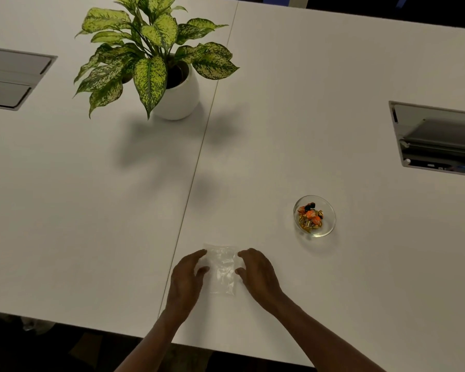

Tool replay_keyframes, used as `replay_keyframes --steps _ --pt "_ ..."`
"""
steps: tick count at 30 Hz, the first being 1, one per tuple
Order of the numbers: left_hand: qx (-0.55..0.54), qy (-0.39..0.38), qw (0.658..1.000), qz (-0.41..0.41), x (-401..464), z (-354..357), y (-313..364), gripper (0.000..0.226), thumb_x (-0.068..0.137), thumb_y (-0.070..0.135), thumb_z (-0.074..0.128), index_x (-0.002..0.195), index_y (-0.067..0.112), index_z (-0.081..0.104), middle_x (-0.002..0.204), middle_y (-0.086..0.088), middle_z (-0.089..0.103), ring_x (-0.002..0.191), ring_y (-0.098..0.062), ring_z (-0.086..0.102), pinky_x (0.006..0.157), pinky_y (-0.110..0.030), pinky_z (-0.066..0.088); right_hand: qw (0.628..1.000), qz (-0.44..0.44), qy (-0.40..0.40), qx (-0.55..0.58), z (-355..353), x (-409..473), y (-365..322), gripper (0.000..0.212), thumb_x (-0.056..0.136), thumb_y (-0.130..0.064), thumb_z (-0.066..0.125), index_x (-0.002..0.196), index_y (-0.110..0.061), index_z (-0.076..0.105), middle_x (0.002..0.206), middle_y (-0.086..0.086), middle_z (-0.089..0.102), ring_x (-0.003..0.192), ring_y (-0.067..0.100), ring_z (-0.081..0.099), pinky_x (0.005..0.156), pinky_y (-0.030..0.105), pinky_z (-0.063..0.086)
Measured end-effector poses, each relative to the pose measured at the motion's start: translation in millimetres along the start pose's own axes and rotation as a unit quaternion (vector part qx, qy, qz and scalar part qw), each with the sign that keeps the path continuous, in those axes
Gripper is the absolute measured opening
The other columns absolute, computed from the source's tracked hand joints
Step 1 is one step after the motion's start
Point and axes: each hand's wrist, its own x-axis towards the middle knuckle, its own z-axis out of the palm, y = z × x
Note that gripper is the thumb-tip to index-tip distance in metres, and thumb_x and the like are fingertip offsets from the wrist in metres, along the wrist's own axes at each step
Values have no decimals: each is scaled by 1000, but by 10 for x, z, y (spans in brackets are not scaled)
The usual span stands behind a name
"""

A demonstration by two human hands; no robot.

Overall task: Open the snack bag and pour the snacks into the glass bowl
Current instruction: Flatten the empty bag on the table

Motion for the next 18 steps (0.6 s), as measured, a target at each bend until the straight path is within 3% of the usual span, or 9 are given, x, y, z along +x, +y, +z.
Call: replay_keyframes --steps 3,6,8,13,18 --pt "128 -87 981 121 6 85 -174 60 85 7 69 141 16 49 147 4 43 139 -11 38 112 -24 33 989 -116 -11 -95 114 -41 78 78 56 -26 93 124 -7 61 125 14 67 113 26 66 91 32 56" --pt "196 -150 955 166 33 95 -292 72 85 9 67 148 12 33 156 -3 27 145 -17 23 116 -31 25 972 -132 -106 -163 206 -16 132 100 50 -46 91 133 -5 54 139 14 57 129 26 54 103 42 45" --pt "216 -181 944 171 52 77 -341 76 87 11 65 150 13 22 158 -3 16 147 -17 15 119 -32 17 964 -127 -124 -196 254 -30 168 102 53 -52 87 136 -4 52 143 14 53 133 26 50 106 44 38" --pt "234 -222 930 177 96 6 -405 89 86 14 67 149 14 4 160 -4 5 148 -20 5 120 -35 13 957 -132 -132 -221 292 -27 190 102 52 -57 86 134 -4 54 143 14 52 132 24 51 105 45 40" --pt "230 -230 929 176 107 -65 -389 89 89 11 64 146 13 -4 157 -2 -7 147 -19 -5 118 -27 2 959 -127 -144 -210 265 -41 192 96 75 -44 76 148 -3 29 159 14 22 147 27 24 117 52 29"
